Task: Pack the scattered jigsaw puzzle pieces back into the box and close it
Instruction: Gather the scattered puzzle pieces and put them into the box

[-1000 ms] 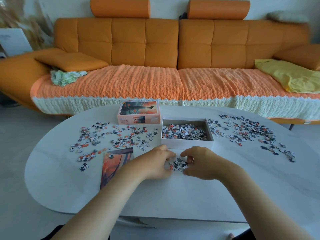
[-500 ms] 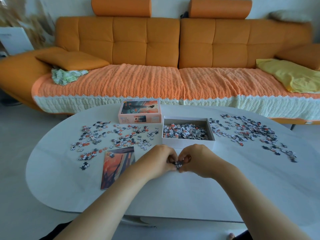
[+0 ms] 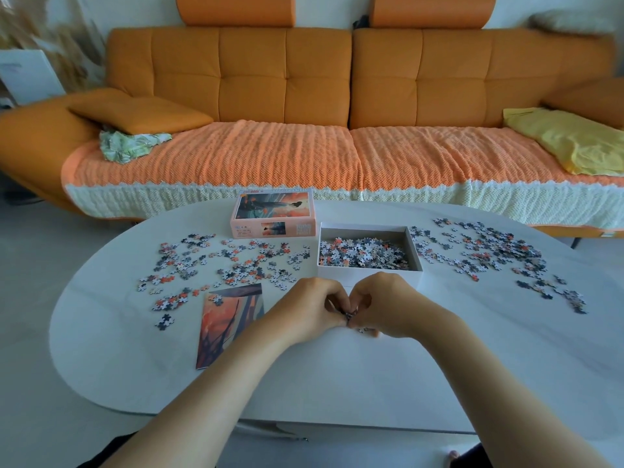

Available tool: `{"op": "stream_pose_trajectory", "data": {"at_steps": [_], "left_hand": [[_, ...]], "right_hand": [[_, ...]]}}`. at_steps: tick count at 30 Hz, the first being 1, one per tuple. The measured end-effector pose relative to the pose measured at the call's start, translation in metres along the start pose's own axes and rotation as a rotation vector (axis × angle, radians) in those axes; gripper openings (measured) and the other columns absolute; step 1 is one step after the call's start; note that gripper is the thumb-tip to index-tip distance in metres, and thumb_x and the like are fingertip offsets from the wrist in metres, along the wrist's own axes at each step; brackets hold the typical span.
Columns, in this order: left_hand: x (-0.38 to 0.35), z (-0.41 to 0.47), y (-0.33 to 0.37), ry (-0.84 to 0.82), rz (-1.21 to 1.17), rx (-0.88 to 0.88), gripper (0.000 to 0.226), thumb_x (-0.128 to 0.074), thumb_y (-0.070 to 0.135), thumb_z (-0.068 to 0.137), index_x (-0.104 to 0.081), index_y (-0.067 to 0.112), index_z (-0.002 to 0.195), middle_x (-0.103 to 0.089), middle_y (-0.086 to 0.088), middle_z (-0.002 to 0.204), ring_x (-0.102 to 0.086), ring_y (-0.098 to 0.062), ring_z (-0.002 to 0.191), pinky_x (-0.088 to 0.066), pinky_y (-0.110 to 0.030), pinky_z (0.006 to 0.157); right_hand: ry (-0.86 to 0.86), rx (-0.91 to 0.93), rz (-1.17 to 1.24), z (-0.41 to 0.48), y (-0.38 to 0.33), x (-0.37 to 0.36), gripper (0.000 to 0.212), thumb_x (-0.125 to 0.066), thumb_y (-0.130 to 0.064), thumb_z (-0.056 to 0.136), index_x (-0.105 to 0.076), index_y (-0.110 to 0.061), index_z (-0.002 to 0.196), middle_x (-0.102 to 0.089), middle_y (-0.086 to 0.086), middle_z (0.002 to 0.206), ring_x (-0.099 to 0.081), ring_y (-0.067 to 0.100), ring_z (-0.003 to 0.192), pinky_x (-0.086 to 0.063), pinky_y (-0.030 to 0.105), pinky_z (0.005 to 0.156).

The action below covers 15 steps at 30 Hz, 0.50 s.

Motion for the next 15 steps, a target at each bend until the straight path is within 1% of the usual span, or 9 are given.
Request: {"op": "stream_pose_trajectory", "data": {"at_steps": [2, 5, 7, 9, 10, 11, 13, 14, 15], "left_hand": [[0.003, 0.003, 0.003, 0.033, -0.038, 0.001, 0.018, -0.079, 0.012, 0.075, -0.069, 0.025, 0.080, -0.064, 0.015, 0.073, -0.056, 0.002, 0.062, -0.044, -0.012, 0.061], [0.013, 0.011, 0.010, 0.126, -0.104, -0.011, 0.016, -0.080, 0.015, 0.076, -0.068, 0.026, 0.079, -0.060, 0.021, 0.063, -0.051, 0.004, 0.056, -0.039, -0.012, 0.055], [0.022, 0.021, 0.016, 0.209, -0.160, -0.031, 0.015, -0.080, 0.017, 0.076, -0.069, 0.026, 0.078, -0.061, 0.022, 0.062, -0.051, 0.005, 0.055, -0.038, -0.012, 0.054], [0.029, 0.032, 0.020, 0.286, -0.195, -0.071, 0.015, -0.080, 0.016, 0.077, -0.069, 0.027, 0.079, -0.066, 0.015, 0.071, -0.054, 0.001, 0.061, -0.043, -0.015, 0.059], [0.031, 0.038, 0.021, 0.317, -0.191, -0.088, 0.015, -0.079, 0.015, 0.078, -0.069, 0.027, 0.079, -0.067, 0.012, 0.076, -0.056, -0.001, 0.064, -0.045, -0.015, 0.061], [0.031, 0.044, 0.021, 0.348, -0.168, -0.098, 0.016, -0.079, 0.015, 0.079, -0.068, 0.027, 0.080, -0.067, 0.010, 0.079, -0.058, -0.004, 0.067, -0.047, -0.016, 0.062], [0.031, 0.054, 0.019, 0.389, -0.079, -0.111, 0.014, -0.077, 0.015, 0.081, -0.068, 0.025, 0.083, -0.066, 0.008, 0.083, -0.060, -0.006, 0.073, -0.048, -0.019, 0.066], [0.030, 0.058, 0.016, 0.386, -0.025, -0.118, 0.009, -0.075, 0.017, 0.082, -0.069, 0.023, 0.086, -0.066, 0.007, 0.087, -0.060, -0.007, 0.077, -0.047, -0.021, 0.070], [0.029, 0.061, 0.013, 0.365, 0.033, -0.126, 0.007, -0.073, 0.020, 0.085, -0.071, 0.021, 0.091, -0.066, 0.006, 0.092, -0.060, -0.008, 0.081, -0.047, -0.024, 0.074]], "right_hand": [[0.030, 0.012, 0.083, -0.001, 0.001, 0.005, 0.010, -0.069, -0.014, 0.072, -0.067, -0.024, 0.074, -0.070, -0.002, 0.069, -0.067, 0.012, 0.056, -0.055, 0.030, 0.059], [0.178, 0.066, 0.139, 0.002, 0.003, 0.019, 0.008, -0.069, -0.014, 0.079, -0.069, -0.022, 0.076, -0.064, -0.007, 0.062, -0.066, 0.011, 0.049, -0.056, 0.028, 0.058], [0.330, 0.122, 0.201, 0.008, 0.004, 0.027, 0.013, -0.071, -0.012, 0.080, -0.071, -0.024, 0.076, -0.062, -0.009, 0.060, -0.059, 0.003, 0.046, -0.053, 0.021, 0.056], [0.485, 0.164, 0.214, 0.014, 0.005, 0.032, 0.013, -0.074, -0.011, 0.079, -0.075, -0.024, 0.082, -0.062, -0.013, 0.065, -0.056, 0.000, 0.055, -0.042, 0.008, 0.056], [0.551, 0.179, 0.203, 0.018, 0.005, 0.034, 0.013, -0.074, -0.012, 0.079, -0.076, -0.023, 0.085, -0.062, -0.013, 0.069, -0.055, -0.001, 0.060, -0.040, 0.007, 0.058], [0.604, 0.195, 0.191, 0.022, 0.005, 0.035, 0.013, -0.073, -0.012, 0.080, -0.076, -0.023, 0.088, -0.063, -0.011, 0.073, -0.055, 0.001, 0.063, -0.040, 0.009, 0.061], [0.642, 0.177, 0.135, 0.029, 0.007, 0.035, 0.013, -0.070, -0.018, 0.084, -0.075, -0.026, 0.094, -0.066, -0.008, 0.083, -0.056, 0.006, 0.068, -0.045, 0.020, 0.064], [0.617, 0.129, 0.064, 0.032, 0.010, 0.034, 0.015, -0.067, -0.024, 0.087, -0.074, -0.030, 0.099, -0.067, -0.008, 0.088, -0.058, 0.010, 0.073, -0.045, 0.025, 0.064], [0.569, 0.070, -0.027, 0.035, 0.014, 0.033, 0.018, -0.064, -0.029, 0.088, -0.073, -0.034, 0.103, -0.067, -0.009, 0.094, -0.059, 0.013, 0.080, -0.044, 0.027, 0.064]]}}
Point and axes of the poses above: each hand's wrist, its own z-axis towards the middle knuckle, its own x-axis out of the back of the hand, y = z × x, the point moved 2 cm from there along z, towards the middle knuckle
